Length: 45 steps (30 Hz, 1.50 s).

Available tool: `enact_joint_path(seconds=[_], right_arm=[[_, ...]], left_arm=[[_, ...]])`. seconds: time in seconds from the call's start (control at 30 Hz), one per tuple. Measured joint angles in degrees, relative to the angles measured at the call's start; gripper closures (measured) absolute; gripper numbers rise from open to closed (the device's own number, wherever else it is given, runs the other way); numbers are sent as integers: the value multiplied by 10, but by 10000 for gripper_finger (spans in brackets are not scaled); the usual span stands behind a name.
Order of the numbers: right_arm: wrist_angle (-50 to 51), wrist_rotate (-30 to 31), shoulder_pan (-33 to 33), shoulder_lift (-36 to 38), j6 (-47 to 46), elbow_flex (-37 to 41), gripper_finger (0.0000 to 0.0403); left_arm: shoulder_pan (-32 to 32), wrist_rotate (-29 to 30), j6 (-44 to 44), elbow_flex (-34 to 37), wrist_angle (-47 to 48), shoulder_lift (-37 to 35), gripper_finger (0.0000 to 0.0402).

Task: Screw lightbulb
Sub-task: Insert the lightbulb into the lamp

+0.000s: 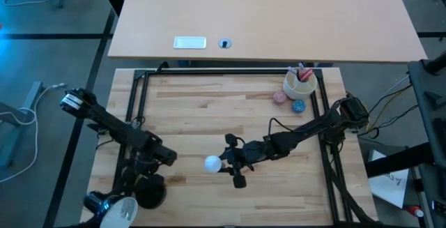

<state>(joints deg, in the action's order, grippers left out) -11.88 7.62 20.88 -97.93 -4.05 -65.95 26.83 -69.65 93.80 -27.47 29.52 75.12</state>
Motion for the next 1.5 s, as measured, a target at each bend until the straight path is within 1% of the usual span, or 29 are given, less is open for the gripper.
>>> enact_joint_path(seconds=[0.03, 0.07, 0.17, 0.27, 0.43, 0.6, 0.7, 0.77, 0.87, 1.0, 1.17, 1.3, 1.43, 1.5], right_arm=[[12, 0, 1, 5, 0, 0, 266], [23, 0, 1, 10, 0, 0, 265], [59, 0, 3, 29, 1, 0, 268], [106, 3, 3, 51, 1, 0, 270], [181, 57, 5, 98, 0, 1, 265], [185, 95, 19, 142, 2, 24, 270], [156, 116, 26, 176, 8, 58, 270], [123, 120, 28, 199, 11, 95, 268], [56, 121, 28, 233, 11, 155, 267], [-34, 120, 29, 259, 4, 232, 271], [-113, 120, 41, 262, 0, 293, 267], [-150, 120, 61, 253, -18, 327, 270], [-163, 124, 85, 250, -48, 350, 269], [-163, 142, 98, 250, -55, 355, 268]], left_arm=[[-3, -2, -1, -2, 2, 2, 351], [-7, -3, -3, -4, 5, 3, 360], [-32, 6, -16, -13, -2, 1, 360], [-74, 13, -16, -20, 4, -3, 360], [-156, 8, -48, -29, 5, 9, 360], [-232, -12, -72, -33, 6, 47, 360], [-266, -13, -82, -53, 3, 74, 360], [-284, -5, -90, -79, -4, 93, 360], [-308, 14, -97, -131, -22, 128, 360], [-329, 10, -97, -209, -30, 188, 360], [-352, 5, -92, -300, -28, 280, 358], [-371, -15, -102, -366, -25, 342, 340], [-386, -13, -108, -423, -23, 379, 322], [-390, -3, -112, -443, -24, 386, 314]])
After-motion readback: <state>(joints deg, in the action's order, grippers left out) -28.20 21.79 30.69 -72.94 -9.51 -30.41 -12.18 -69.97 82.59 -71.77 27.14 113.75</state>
